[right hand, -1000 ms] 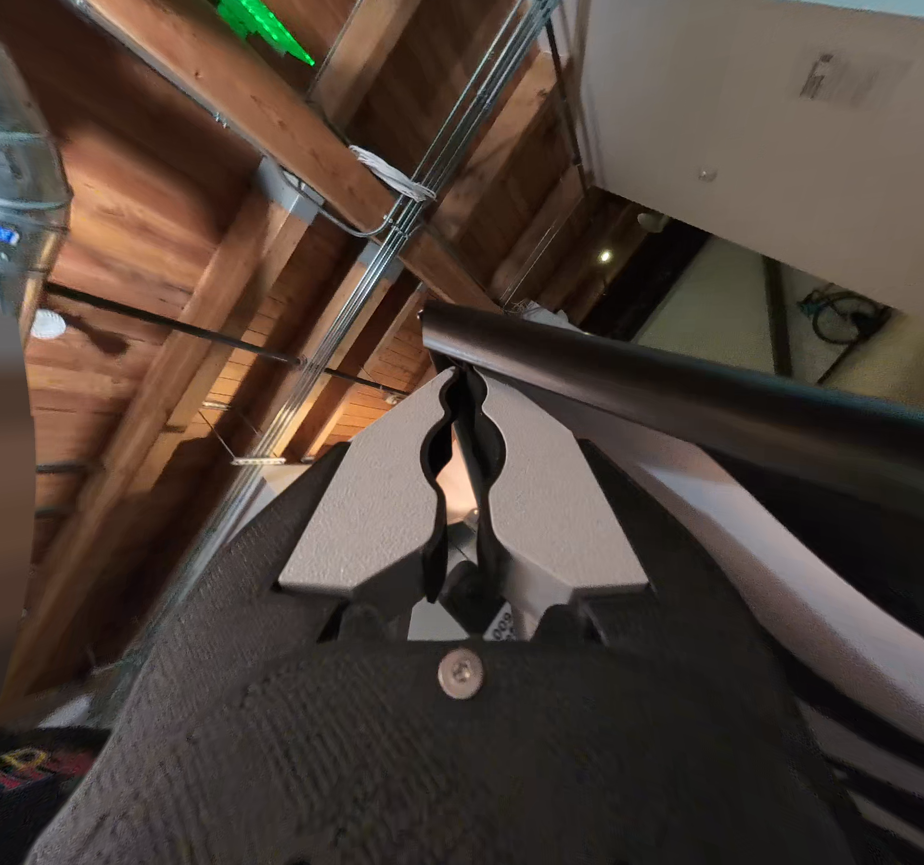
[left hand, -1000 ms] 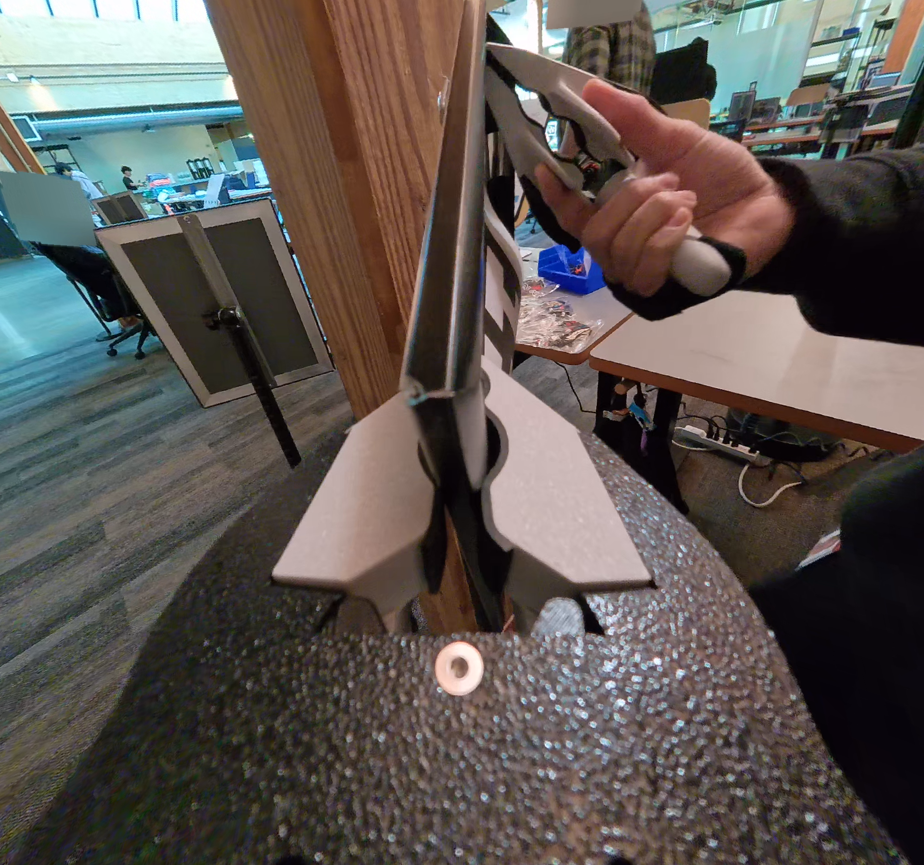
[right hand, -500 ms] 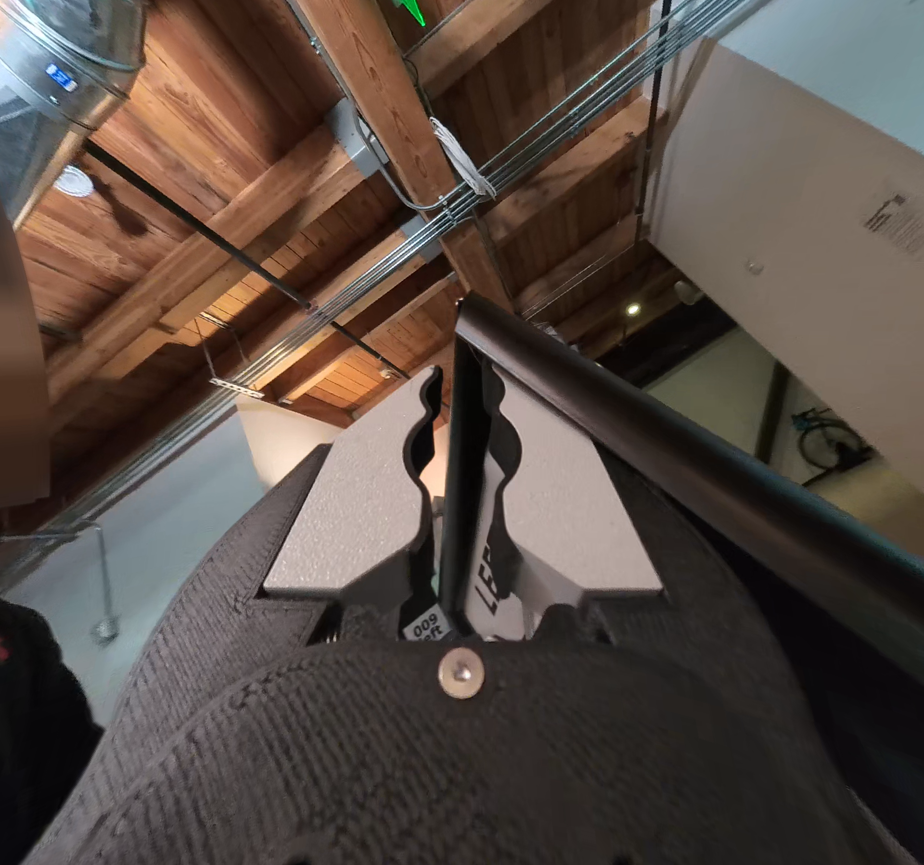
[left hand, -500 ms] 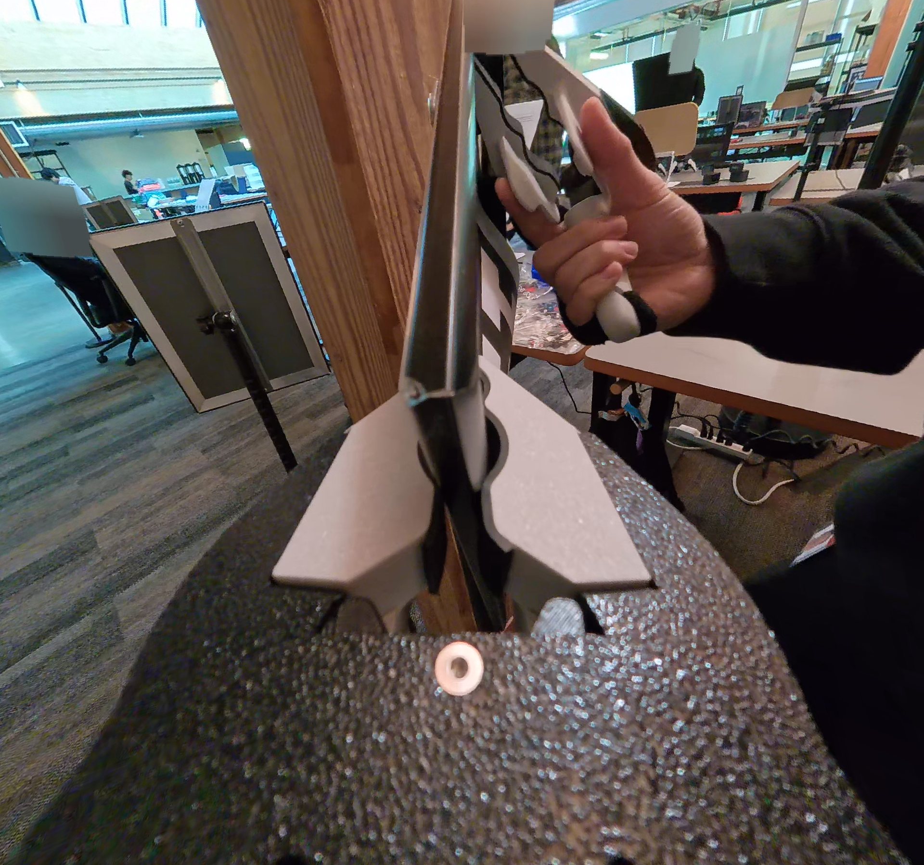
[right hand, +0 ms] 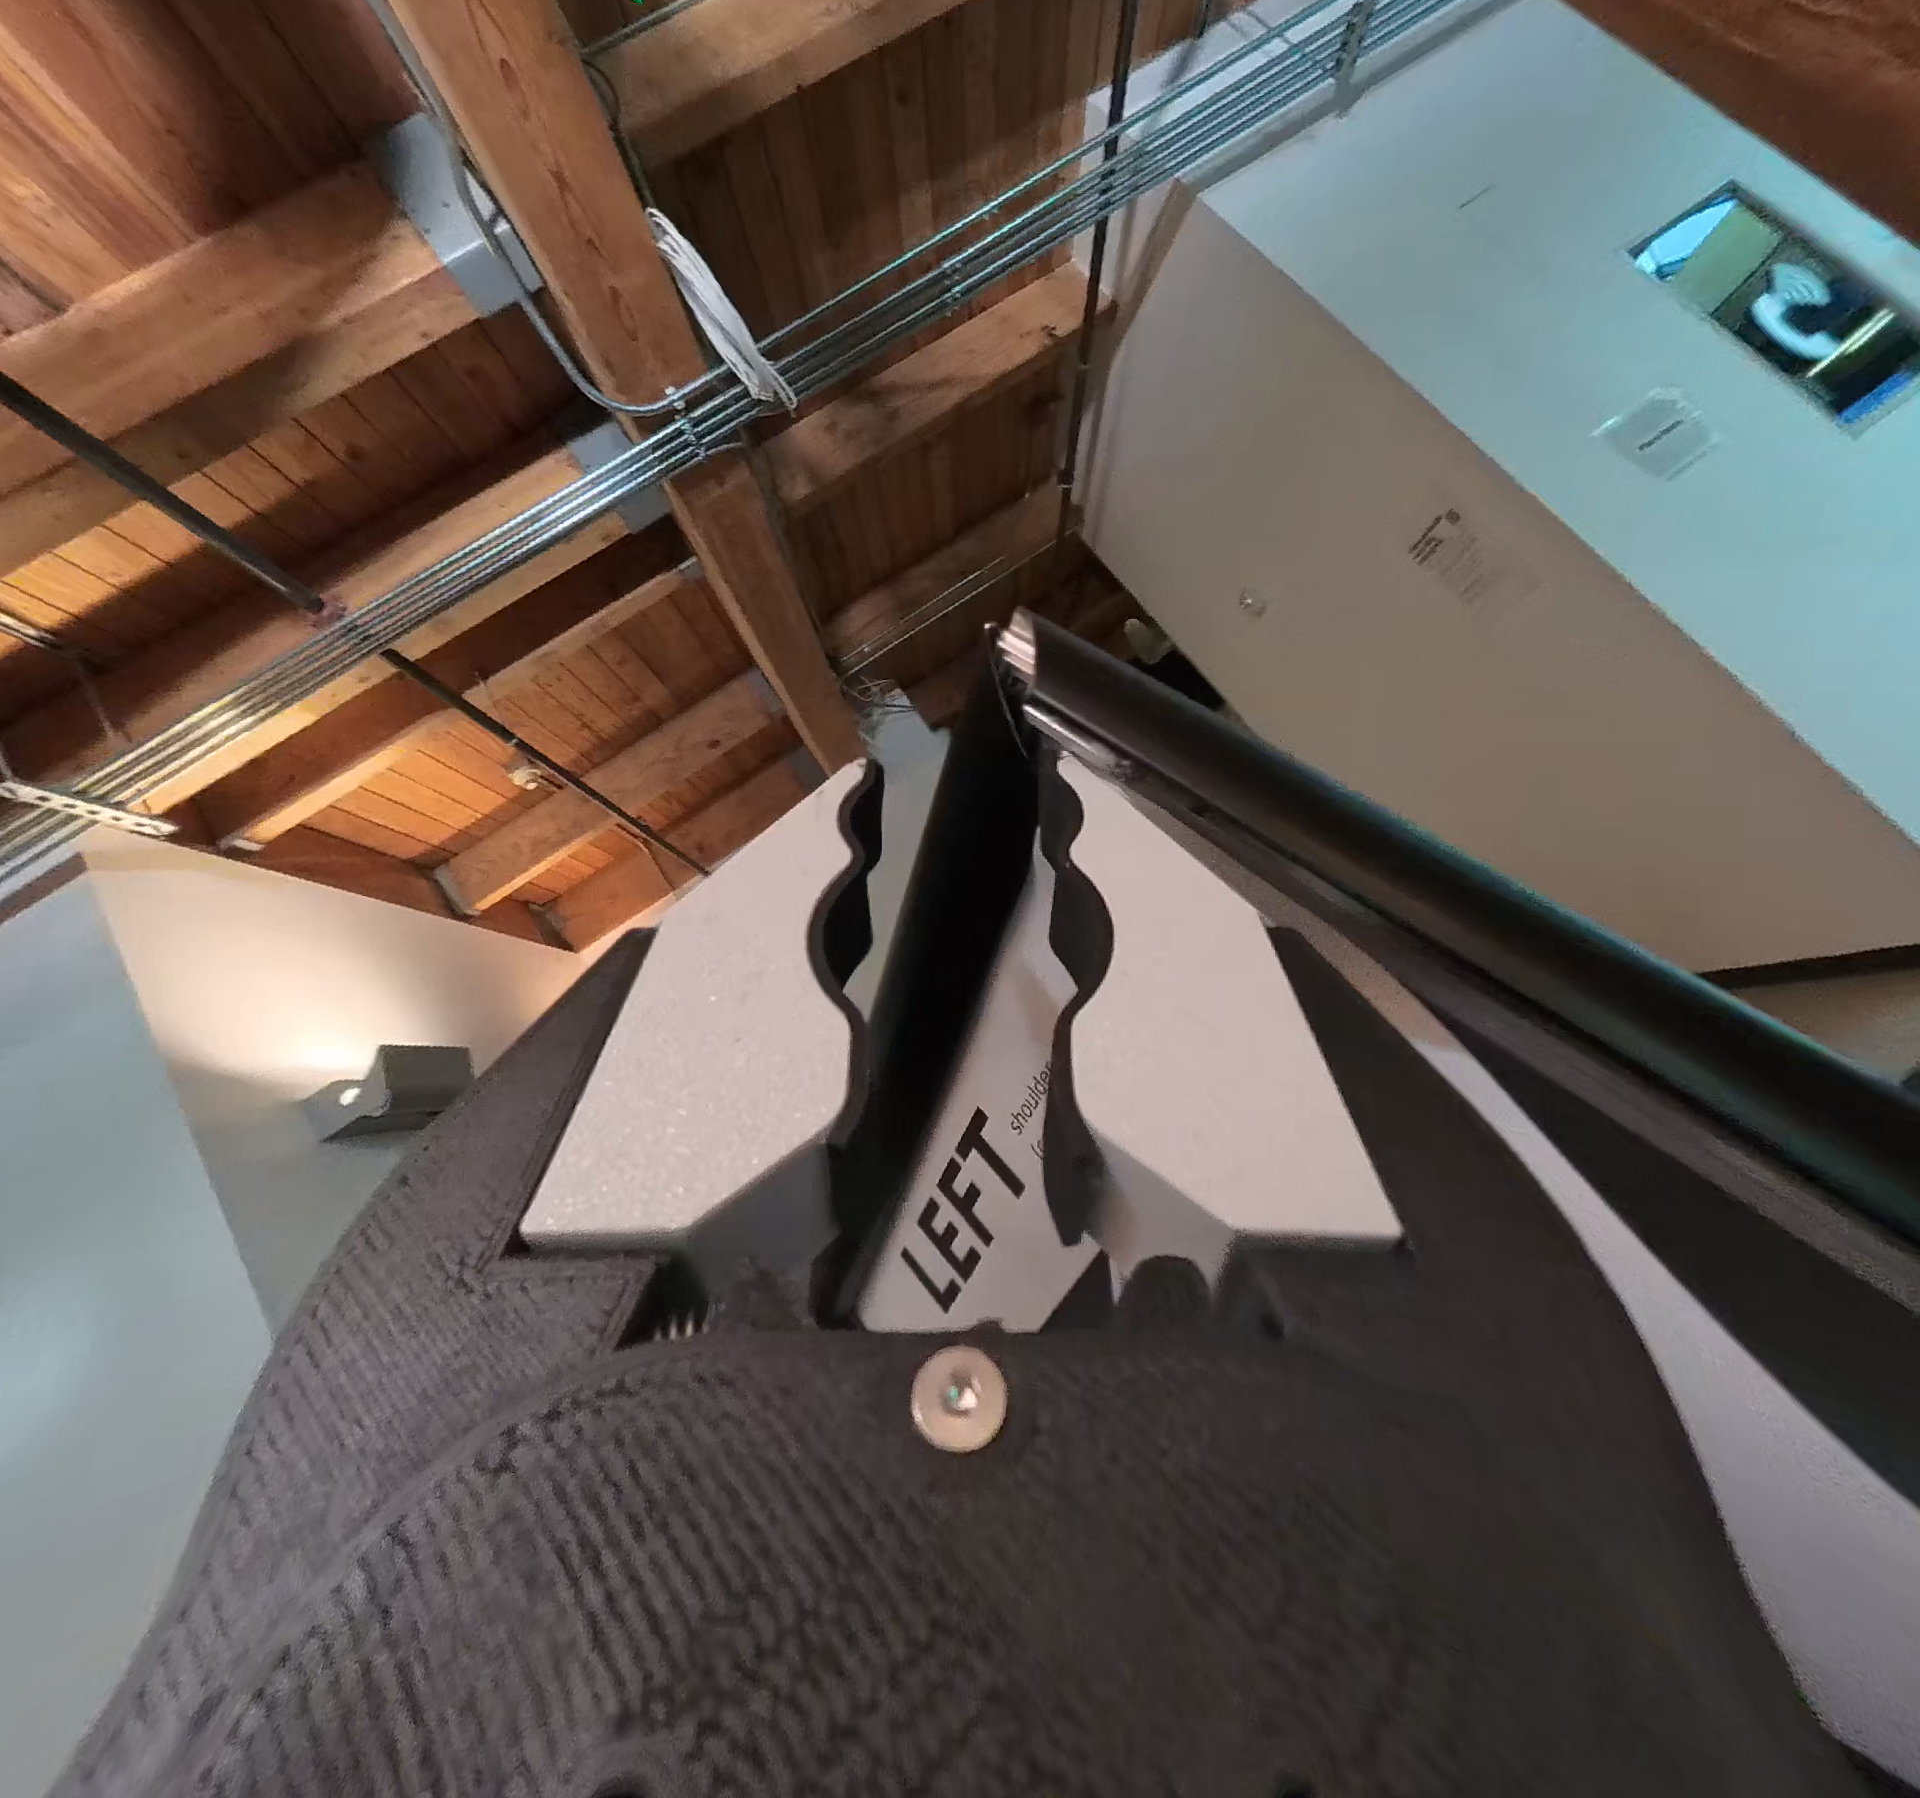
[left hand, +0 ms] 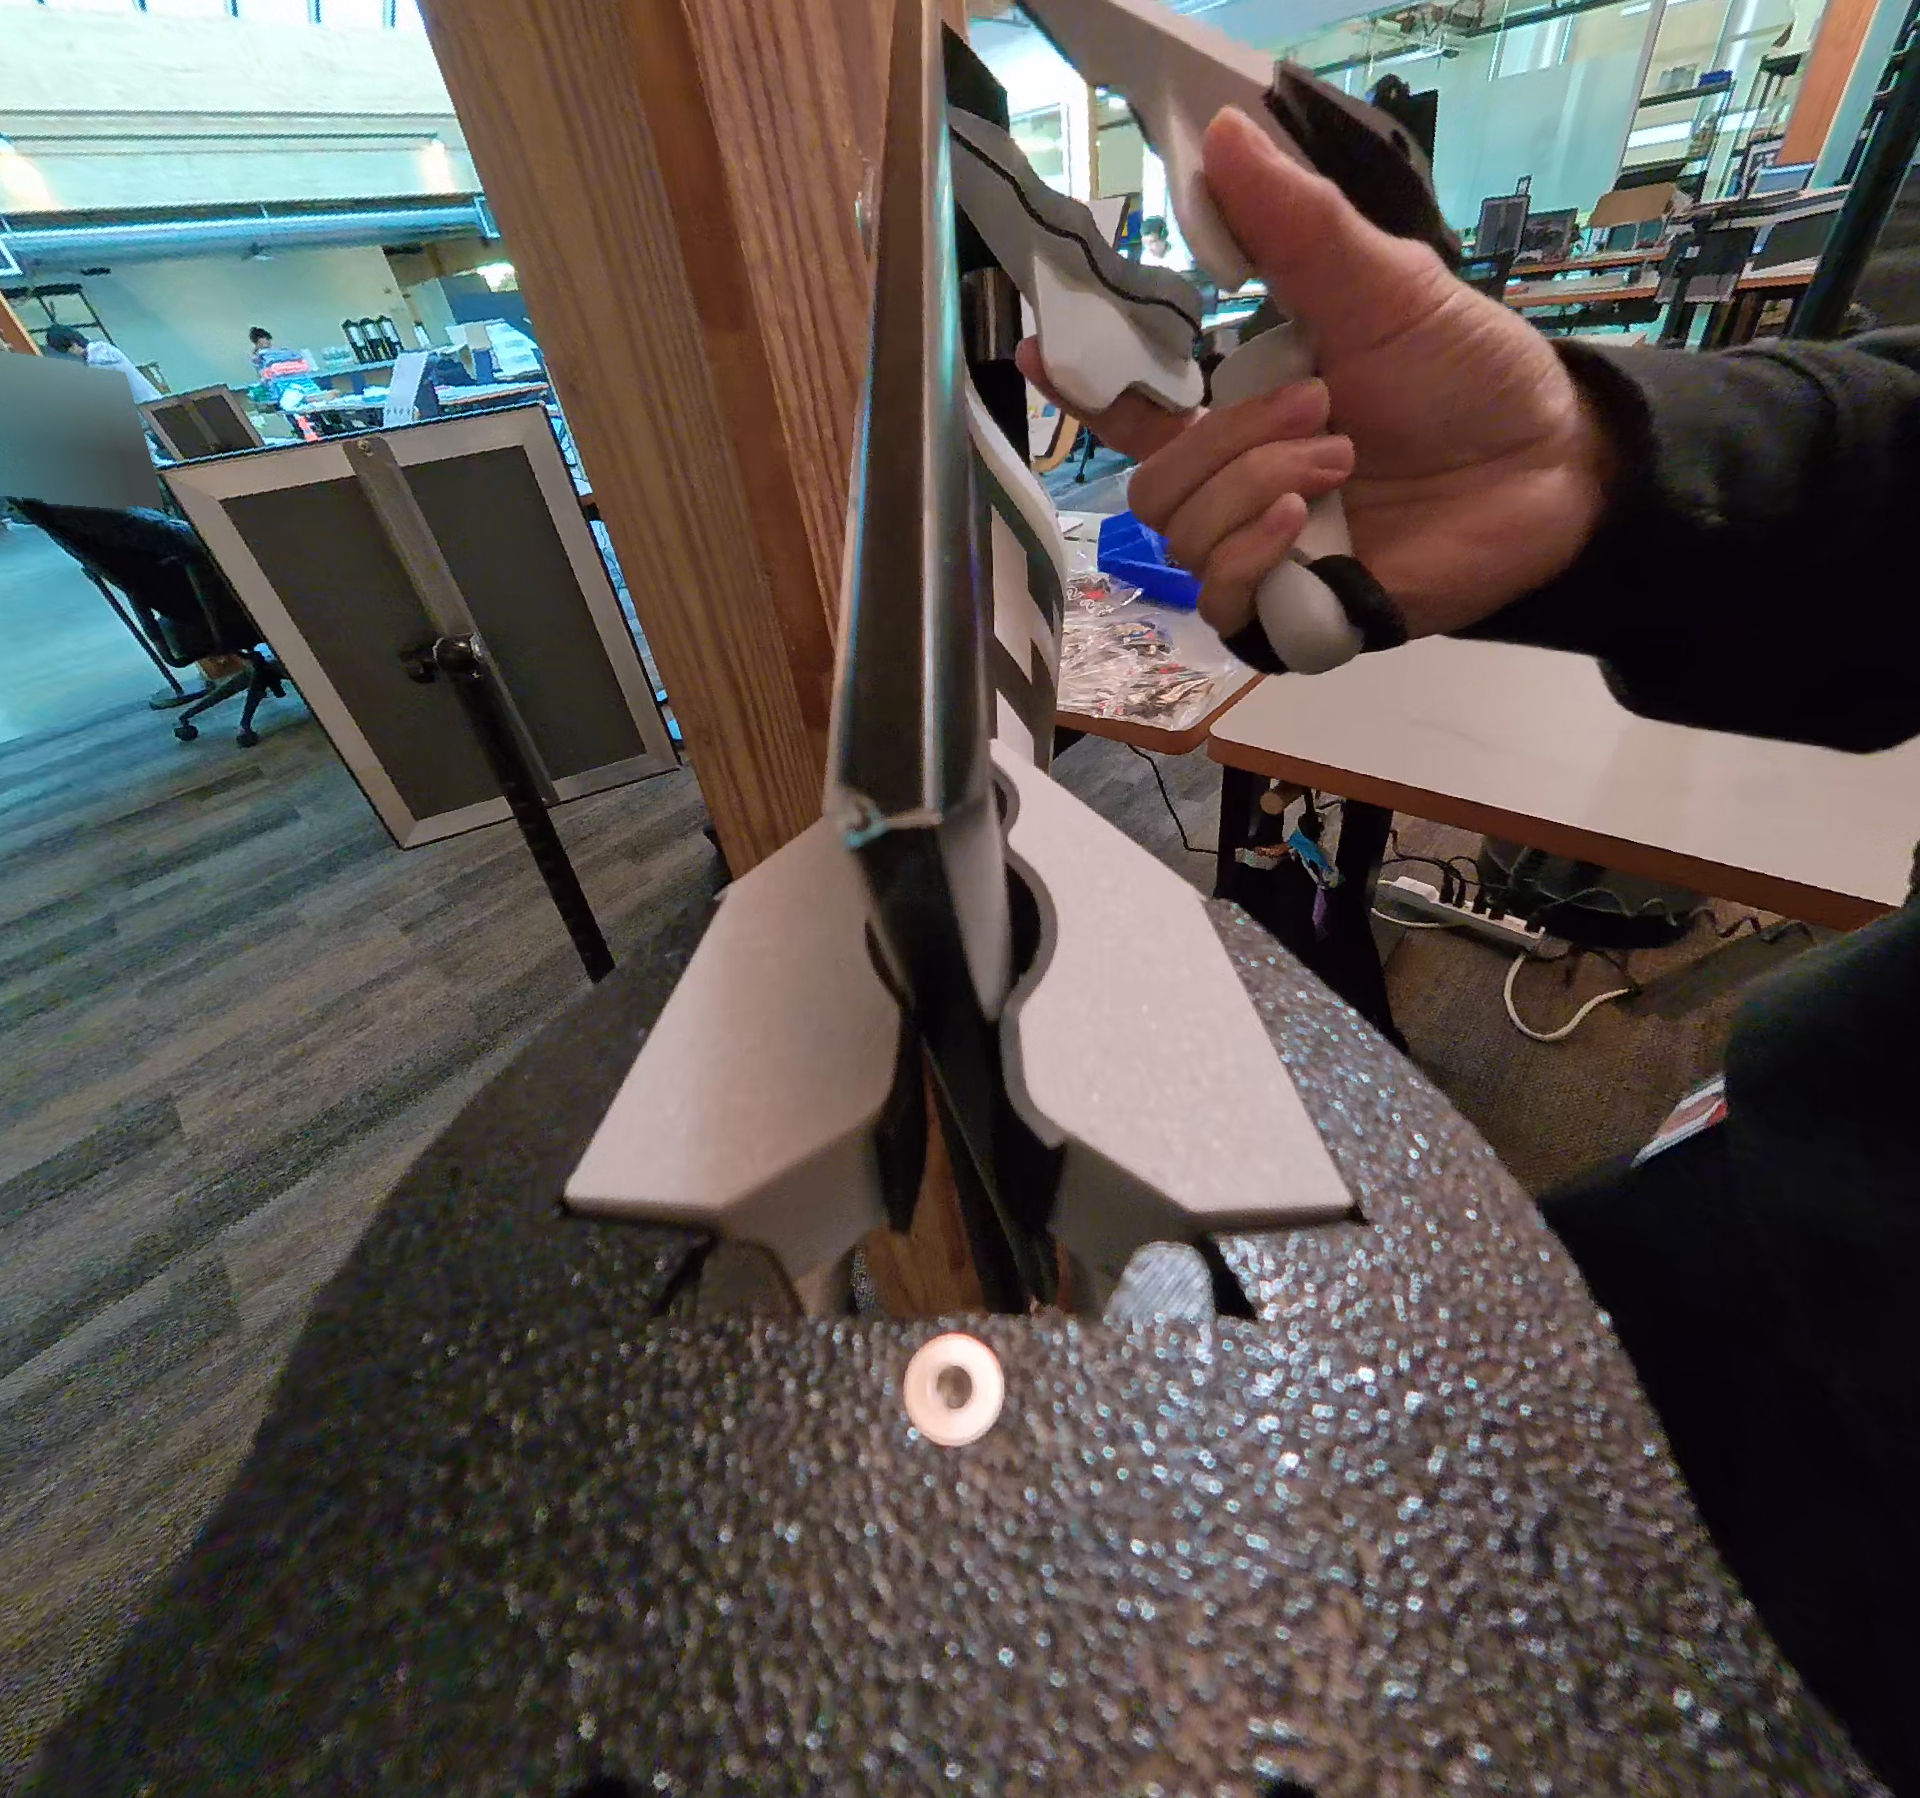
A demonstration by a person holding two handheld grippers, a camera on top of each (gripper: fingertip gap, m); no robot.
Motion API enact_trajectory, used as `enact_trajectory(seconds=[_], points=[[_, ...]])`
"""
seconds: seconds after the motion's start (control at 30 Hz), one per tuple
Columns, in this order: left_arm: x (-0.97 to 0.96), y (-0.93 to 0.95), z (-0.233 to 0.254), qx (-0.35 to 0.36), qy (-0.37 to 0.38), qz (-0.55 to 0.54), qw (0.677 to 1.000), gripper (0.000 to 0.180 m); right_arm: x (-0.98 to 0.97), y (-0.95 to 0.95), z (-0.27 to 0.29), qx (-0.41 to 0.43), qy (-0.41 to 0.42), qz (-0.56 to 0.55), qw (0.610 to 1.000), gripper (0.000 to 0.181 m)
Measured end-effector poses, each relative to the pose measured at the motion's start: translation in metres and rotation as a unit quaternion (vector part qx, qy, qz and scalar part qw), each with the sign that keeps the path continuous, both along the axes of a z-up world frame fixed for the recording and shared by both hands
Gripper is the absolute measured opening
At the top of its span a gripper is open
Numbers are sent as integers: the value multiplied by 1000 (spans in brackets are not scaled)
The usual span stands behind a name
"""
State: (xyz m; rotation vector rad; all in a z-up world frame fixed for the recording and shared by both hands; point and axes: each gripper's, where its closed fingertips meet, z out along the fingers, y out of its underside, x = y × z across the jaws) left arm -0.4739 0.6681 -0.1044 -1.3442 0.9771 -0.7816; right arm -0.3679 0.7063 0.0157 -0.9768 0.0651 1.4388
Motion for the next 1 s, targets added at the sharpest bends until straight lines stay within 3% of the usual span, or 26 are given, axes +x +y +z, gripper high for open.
enact_trajectory(seconds=[0.07,0.17,0.33,0.6,0.8,1.0], points=[[0,2,0,-3,-1,-2,1000,1,-1,2,2,-7,6,-7,1000,33],[1,4,-1,-4,-1,-6,1000,2,1,9,0,-17,51,40,998,22],[4,5,-4,-7,12,-3,1000,2,5,14,-4,2,51,71,996,4],[2,12,-7,-16,14,1,1000,1,2,17,0,20,79,122,989,7],[2,12,-9,-15,17,-9,1000,2,-1,20,-1,43,56,124,990,3],[4,15,-11,-17,17,3,1000,2,0,20,1,23,74,154,985,2]])
